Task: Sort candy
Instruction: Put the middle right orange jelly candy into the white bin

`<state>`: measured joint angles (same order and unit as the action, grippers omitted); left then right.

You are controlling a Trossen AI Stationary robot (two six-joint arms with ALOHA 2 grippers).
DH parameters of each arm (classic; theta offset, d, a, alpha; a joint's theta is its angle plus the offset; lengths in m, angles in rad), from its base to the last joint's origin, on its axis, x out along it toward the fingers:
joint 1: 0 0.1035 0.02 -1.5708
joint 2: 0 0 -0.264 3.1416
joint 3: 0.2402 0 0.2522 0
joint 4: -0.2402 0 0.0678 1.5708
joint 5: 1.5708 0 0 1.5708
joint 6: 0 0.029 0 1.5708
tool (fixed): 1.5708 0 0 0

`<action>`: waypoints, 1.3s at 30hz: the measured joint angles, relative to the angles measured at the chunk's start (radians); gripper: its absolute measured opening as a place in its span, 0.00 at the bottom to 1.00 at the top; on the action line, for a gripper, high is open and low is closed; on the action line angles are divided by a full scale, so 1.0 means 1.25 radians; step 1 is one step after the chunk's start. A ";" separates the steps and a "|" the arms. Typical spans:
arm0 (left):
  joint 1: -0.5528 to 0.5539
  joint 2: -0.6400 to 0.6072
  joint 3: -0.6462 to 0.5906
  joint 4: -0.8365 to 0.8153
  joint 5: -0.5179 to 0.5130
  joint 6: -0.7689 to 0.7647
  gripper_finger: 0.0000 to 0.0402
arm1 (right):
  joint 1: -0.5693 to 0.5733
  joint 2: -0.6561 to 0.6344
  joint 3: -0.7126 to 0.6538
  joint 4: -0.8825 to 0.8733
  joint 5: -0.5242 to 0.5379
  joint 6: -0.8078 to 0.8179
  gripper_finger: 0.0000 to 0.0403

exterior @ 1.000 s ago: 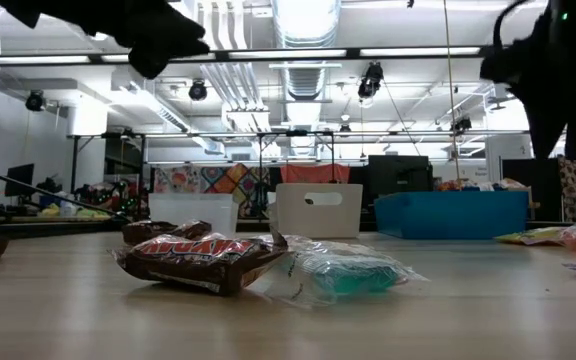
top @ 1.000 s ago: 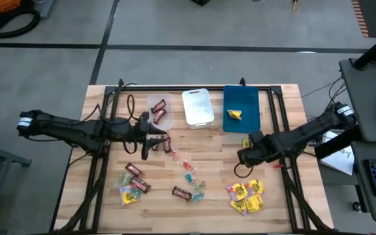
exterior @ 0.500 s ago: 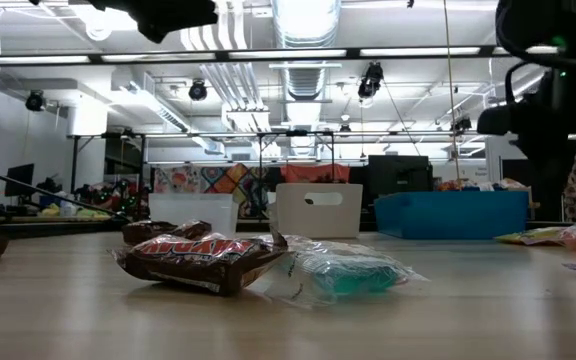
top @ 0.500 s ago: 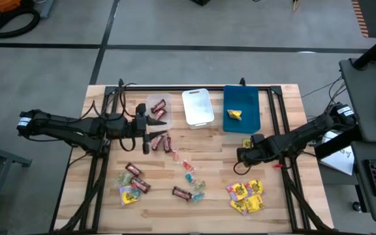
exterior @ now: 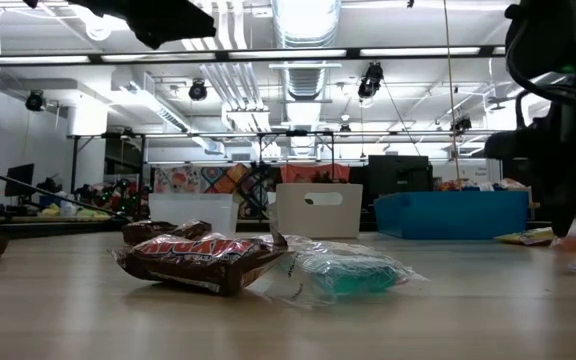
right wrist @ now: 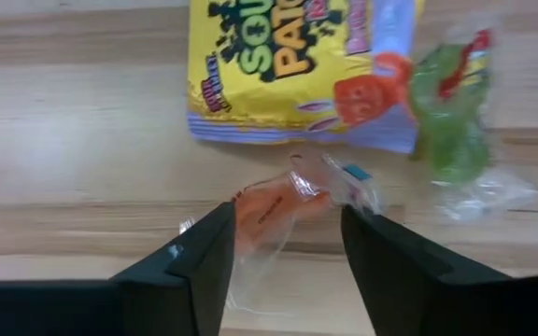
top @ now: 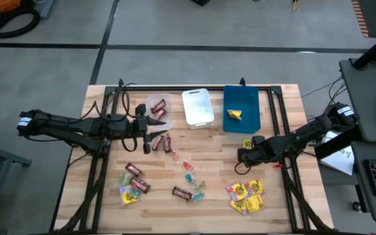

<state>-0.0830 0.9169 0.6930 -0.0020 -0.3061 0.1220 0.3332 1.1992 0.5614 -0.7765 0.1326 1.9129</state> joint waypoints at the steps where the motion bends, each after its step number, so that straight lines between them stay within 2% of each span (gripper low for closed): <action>1: 0.000 0.000 0.000 0.000 0.000 0.000 0.30 | 0.000 0.000 -0.007 0.016 0.001 0.000 0.43; 12: 0.000 0.018 -0.001 0.000 0.000 -0.002 0.30 | 0.001 0.000 -0.010 0.049 -0.002 -0.019 0.13; 17: 0.000 0.041 -0.001 0.000 0.000 -0.002 0.30 | 0.001 0.000 0.010 0.049 -0.002 -0.050 0.04; 28: 0.000 0.083 -0.001 0.001 0.000 -0.001 0.30 | 0.001 0.000 0.097 0.057 0.011 -0.176 0.02; 34: 0.000 0.094 -0.001 0.007 0.001 -0.009 0.30 | -0.007 0.000 0.141 0.207 0.107 -0.331 0.02; 39: -0.002 0.102 -0.001 0.003 0.010 -0.066 0.30 | -0.054 0.000 0.150 0.339 0.159 -0.482 0.02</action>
<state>-0.0860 1.0443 0.6918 0.0012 -0.2936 0.0392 0.2662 1.1995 0.7490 -0.3533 0.3315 1.3103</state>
